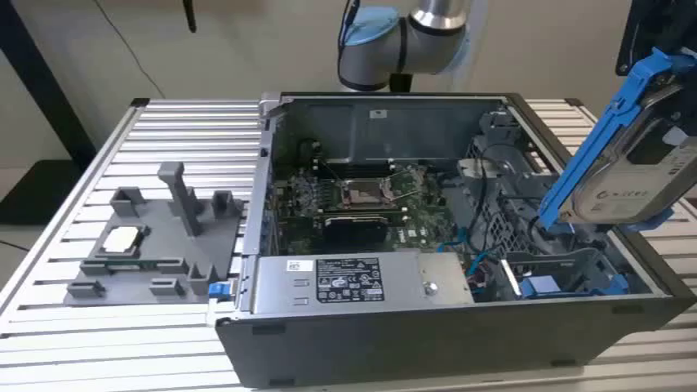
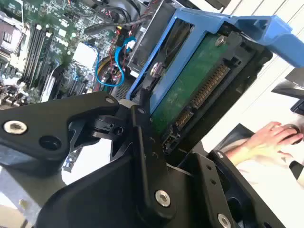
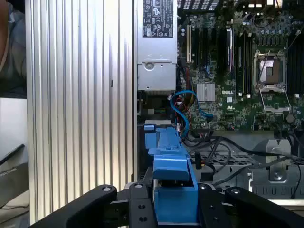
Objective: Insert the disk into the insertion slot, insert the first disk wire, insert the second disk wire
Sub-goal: 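Insert the disk into the insertion slot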
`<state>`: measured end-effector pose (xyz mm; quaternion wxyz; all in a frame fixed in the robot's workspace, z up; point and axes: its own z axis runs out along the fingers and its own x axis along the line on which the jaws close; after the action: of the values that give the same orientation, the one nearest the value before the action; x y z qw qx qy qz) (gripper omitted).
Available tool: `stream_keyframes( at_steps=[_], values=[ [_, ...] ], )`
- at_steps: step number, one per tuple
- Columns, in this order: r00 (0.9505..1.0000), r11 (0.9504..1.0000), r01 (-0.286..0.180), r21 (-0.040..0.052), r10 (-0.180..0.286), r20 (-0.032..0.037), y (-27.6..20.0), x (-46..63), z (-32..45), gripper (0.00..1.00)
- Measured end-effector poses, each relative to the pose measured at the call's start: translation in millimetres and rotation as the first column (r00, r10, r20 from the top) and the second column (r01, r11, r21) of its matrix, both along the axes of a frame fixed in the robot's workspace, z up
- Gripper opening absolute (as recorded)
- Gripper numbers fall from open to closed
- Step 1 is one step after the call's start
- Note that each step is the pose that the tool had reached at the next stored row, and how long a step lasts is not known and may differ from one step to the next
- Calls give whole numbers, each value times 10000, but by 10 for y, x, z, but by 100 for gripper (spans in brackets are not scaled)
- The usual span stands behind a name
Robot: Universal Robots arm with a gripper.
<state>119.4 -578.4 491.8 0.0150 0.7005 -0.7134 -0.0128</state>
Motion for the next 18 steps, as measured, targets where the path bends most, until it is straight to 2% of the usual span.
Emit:
stream_keyframes(
  at_steps=[12, 18],
  values=[
    [10000, 10000, 0, 0, 0, 0, 0, 0, -3, 33],
    [10000, 10000, 0, 2, 0, 0, 0, 0, -62, 33]
  ],
)
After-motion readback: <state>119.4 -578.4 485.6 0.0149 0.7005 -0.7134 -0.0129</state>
